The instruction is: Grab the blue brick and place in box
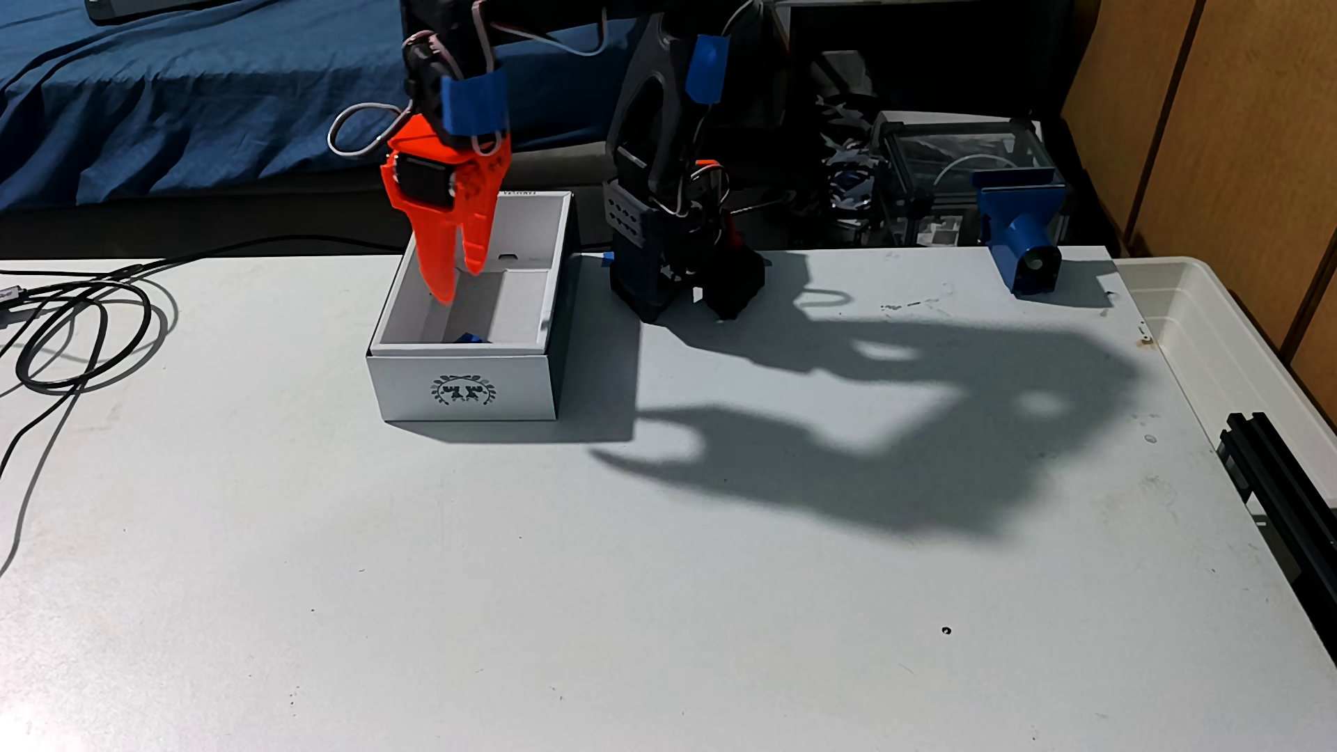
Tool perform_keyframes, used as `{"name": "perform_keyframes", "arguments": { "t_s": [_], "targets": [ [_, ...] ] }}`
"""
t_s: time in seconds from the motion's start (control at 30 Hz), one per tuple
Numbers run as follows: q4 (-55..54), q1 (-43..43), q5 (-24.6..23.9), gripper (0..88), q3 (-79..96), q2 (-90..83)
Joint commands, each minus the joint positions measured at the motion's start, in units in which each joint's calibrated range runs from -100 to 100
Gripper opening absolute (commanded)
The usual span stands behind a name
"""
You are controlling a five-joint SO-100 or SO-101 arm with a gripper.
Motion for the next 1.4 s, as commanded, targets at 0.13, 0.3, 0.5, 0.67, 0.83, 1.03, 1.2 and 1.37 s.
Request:
{"name": "perform_keyframes", "arguments": {
  "t_s": [0.13, 0.3, 0.5, 0.67, 0.83, 1.03, 1.2, 1.37],
  "targets": [
    [0.19, -12.14, -0.35, 15.0, -4.14, -1.76],
    [-0.68, -20.91, -1.93, 15.0, -5.47, -1.76],
    [-0.76, -29.45, -7.82, 11.4, -13.36, -1.59],
    [-0.76, -34.8, -11.29, 5.0, -17.27, -1.25],
    [-0.76, -38.15, -13.76, 2.2, -17.53, -1.59],
    [0.19, -40.0, -15.03, 0.6, -17.53, -1.68],
    [0.45, -39.93, -16.18, 0.6, -16.65, -1.76],
    [2.77, -39.93, -19.71, 0.6, -14.52, -1.68]
  ]
}}
